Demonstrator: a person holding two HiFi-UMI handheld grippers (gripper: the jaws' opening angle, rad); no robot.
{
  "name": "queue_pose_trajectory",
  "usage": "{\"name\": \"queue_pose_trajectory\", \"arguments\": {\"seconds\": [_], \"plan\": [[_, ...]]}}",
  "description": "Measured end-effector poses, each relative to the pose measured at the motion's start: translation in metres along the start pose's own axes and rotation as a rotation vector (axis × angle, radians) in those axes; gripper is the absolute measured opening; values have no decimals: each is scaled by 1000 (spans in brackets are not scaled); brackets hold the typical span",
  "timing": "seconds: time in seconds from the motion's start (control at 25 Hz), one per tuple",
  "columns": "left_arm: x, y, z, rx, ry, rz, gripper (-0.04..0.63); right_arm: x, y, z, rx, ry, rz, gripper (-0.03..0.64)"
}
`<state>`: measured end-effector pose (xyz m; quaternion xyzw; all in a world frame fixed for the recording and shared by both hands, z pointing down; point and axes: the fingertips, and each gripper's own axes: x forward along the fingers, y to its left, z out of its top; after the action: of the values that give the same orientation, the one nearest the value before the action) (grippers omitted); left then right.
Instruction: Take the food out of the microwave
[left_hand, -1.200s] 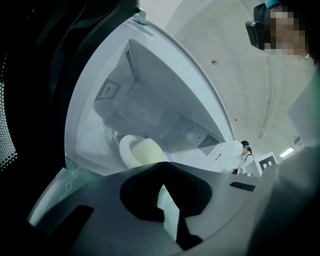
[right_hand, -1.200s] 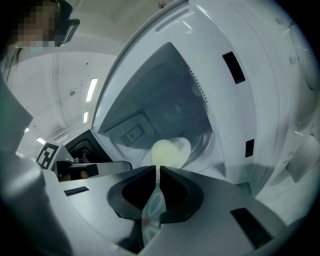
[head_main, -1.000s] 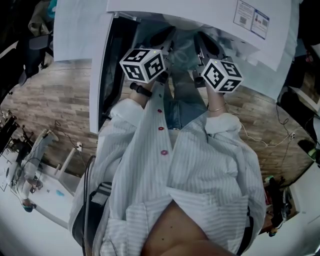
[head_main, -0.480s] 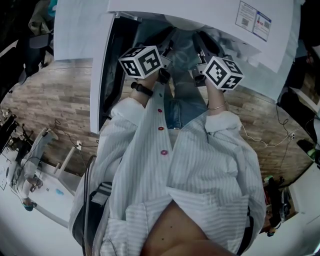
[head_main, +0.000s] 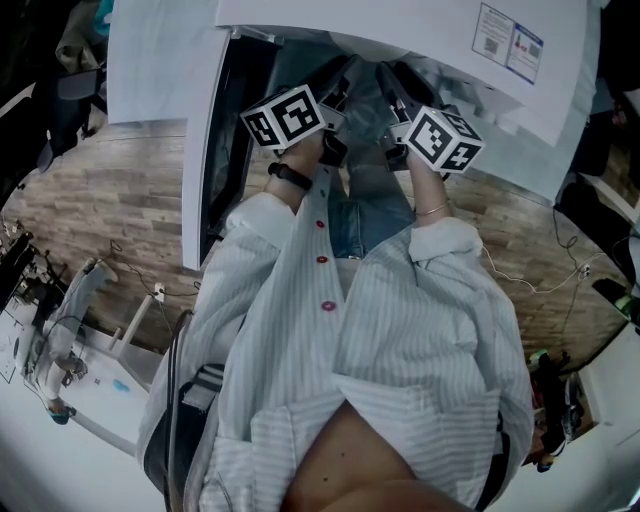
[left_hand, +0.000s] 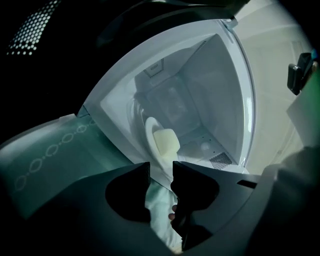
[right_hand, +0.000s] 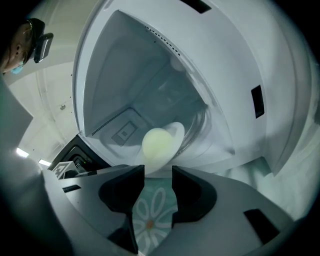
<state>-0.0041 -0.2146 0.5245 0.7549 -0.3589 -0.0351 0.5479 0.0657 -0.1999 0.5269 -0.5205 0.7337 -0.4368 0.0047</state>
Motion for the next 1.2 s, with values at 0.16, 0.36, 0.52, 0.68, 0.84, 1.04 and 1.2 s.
{"name": "queue_pose_trajectory", "arguments": {"seconds": [0.16, 0.36, 0.52, 0.68, 0.84, 1.04, 1.2], "plan": [[4, 5, 4, -70, -10, 7, 132, 3, -1, -1, 33, -7, 7, 173], [8, 10, 8, -115, -16, 22, 132, 6, -2, 3, 67, -23, 15, 173], [11, 12, 8, -147, -10, 27, 132, 10, -2, 6, 80, -29, 18, 173], [14, 13, 7, -159, -1, 34, 132, 12, -1, 7, 99, -37, 25, 173], [17, 15, 8, -185, -3, 45, 132, 16, 0, 8, 119, -37, 32, 173], [19, 19, 7, -194, -2, 72, 132, 18, 0, 6, 155, -31, 44, 170], [18, 20, 7, -207, -6, 83, 130, 18, -6, 3, 182, -18, 21, 126]]}}
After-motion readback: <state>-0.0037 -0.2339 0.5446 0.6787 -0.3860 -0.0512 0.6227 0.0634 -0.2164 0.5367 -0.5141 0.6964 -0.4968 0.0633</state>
